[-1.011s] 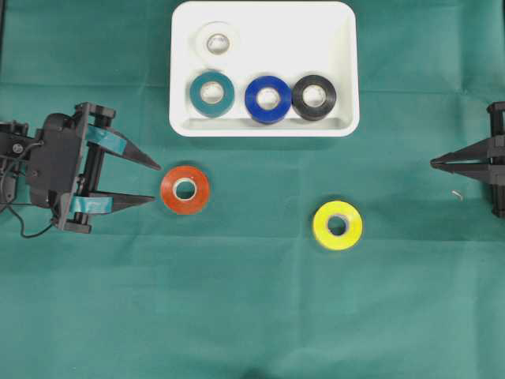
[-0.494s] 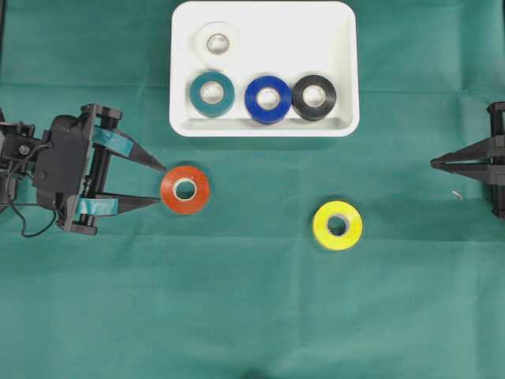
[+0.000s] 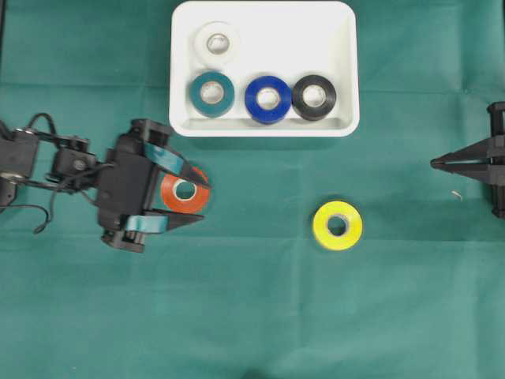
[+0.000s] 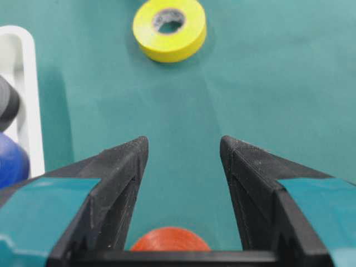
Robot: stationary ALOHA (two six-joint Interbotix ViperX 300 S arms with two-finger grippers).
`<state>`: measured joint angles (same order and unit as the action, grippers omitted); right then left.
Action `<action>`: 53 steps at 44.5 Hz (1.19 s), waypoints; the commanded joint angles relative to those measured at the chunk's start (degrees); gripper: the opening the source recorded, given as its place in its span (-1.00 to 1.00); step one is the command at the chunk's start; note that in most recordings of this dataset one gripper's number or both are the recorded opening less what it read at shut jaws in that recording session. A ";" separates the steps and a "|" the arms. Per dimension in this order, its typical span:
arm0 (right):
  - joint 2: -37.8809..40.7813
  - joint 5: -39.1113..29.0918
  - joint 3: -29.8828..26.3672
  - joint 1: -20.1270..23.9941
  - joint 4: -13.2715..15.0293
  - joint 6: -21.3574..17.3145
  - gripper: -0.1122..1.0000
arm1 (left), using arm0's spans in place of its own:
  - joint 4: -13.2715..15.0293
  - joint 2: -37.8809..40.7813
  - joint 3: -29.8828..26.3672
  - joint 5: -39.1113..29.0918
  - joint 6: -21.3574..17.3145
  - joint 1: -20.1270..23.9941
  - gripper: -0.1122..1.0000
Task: Put the tape into the white case with the left arm.
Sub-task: 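Reach the left gripper over the orange roll toward the yellow roll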
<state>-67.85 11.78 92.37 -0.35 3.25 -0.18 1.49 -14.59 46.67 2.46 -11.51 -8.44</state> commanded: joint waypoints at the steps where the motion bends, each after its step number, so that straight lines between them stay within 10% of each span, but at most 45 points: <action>1: 0.35 0.62 -0.35 -0.09 0.09 0.09 -0.97 | 0.18 1.05 -3.25 -0.53 -0.09 -0.18 0.23; 29: 0.35 0.62 -0.35 -0.09 0.09 0.09 -0.97 | 0.00 16.44 -19.25 -10.90 -0.79 -0.62 0.31; 40: 0.35 0.62 -0.35 -0.09 0.09 0.09 -0.97 | -0.18 21.71 -26.63 -15.64 -1.14 -2.46 0.84; 53: 0.26 0.62 -0.35 -0.09 0.09 0.09 -0.97 | -0.26 27.33 -33.40 -17.84 -4.75 -2.72 0.86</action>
<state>-67.85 11.78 92.37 -0.35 3.25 -0.18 1.32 12.92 15.91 -15.38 -15.56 -10.99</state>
